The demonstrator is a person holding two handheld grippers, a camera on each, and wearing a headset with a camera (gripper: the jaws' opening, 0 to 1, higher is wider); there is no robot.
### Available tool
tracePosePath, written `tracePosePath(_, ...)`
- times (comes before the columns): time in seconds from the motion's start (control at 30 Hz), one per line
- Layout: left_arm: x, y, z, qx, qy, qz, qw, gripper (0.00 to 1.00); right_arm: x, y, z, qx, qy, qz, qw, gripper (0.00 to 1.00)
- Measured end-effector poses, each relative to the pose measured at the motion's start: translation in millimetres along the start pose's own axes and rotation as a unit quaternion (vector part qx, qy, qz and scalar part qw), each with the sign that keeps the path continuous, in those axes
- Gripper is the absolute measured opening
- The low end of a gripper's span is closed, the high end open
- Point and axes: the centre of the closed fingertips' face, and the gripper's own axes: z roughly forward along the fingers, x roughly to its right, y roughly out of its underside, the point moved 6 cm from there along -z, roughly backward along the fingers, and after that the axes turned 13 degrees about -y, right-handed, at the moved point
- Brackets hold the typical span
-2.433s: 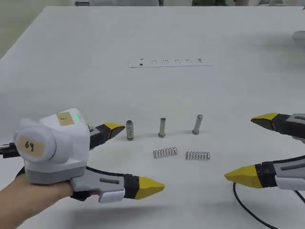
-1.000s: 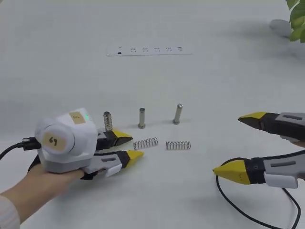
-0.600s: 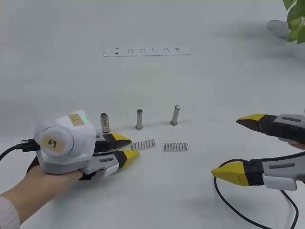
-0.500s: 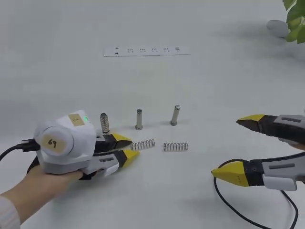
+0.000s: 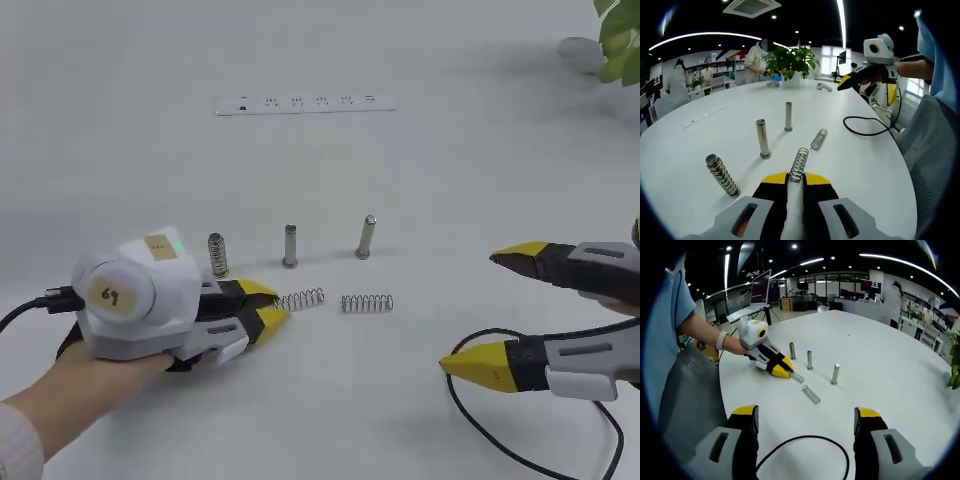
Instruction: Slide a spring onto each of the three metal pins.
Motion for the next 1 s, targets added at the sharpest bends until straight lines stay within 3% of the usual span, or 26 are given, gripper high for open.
tracePosePath(0.67, -4.7, -6.8, -8.1, 0.010, 0.000, -0.015, 0.9998, 0.03, -2.4, -5.0, 7.9, -0.002, -0.011, -0.008, 0.9999, 0.74)
tracePosePath(1.0, 10.3, -25.8, -24.2, 0.039, 0.009, -0.014, 0.9991, 0.03, -5.6, -15.3, 14.3, -0.002, -0.024, -0.022, 0.9995, 0.71)
